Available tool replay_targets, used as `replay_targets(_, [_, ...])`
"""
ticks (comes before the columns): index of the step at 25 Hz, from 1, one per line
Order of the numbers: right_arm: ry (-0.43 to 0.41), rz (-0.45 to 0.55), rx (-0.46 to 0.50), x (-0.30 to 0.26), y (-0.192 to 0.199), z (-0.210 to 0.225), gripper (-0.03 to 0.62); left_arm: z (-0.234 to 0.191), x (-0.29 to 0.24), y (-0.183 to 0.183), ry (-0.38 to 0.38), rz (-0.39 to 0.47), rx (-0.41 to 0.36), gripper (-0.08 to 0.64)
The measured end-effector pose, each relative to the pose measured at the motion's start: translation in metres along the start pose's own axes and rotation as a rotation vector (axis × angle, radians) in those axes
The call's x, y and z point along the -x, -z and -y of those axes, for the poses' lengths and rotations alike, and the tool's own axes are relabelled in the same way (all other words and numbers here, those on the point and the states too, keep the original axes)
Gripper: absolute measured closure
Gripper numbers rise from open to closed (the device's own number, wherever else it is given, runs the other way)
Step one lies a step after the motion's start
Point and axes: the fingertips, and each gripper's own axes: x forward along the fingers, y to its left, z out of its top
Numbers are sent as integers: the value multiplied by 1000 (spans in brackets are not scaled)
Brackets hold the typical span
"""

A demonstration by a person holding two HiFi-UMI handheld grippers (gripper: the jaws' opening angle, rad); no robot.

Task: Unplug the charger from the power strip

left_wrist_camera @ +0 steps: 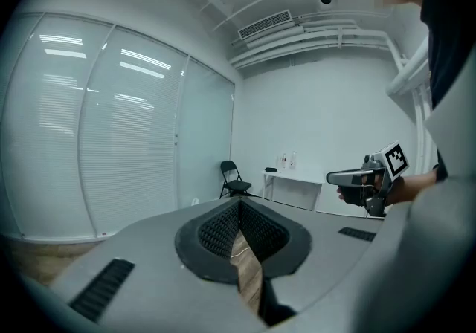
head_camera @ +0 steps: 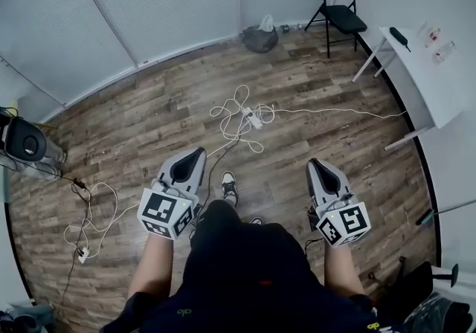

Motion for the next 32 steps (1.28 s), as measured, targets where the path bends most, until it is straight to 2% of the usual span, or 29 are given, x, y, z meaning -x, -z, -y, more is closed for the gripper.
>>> replay_targets(7, [50, -23, -14, -47, 4, 43, 558, -37, -73, -8, 24, 19, 14, 541])
replay_targets(12, [65, -52, -28, -116, 3, 74, 558, -89, -135, -13, 32, 3, 38, 541])
replay_targets(19, [113, -56, 44, -226, -31, 110, 558, -179, -202, -23, 49, -18, 113, 541])
replay_targets(22, [114, -65, 54, -264, -42, 117, 558, -208, -220, -25, 71, -34, 94, 541])
replay_targets(26, [93, -96, 72, -300, -43, 125, 558, -225, -242, -25, 104, -42, 100, 541])
replay_targets(32, [41, -141, 49, -336, -25, 154, 558, -233, -278, -13, 70, -78, 151, 541])
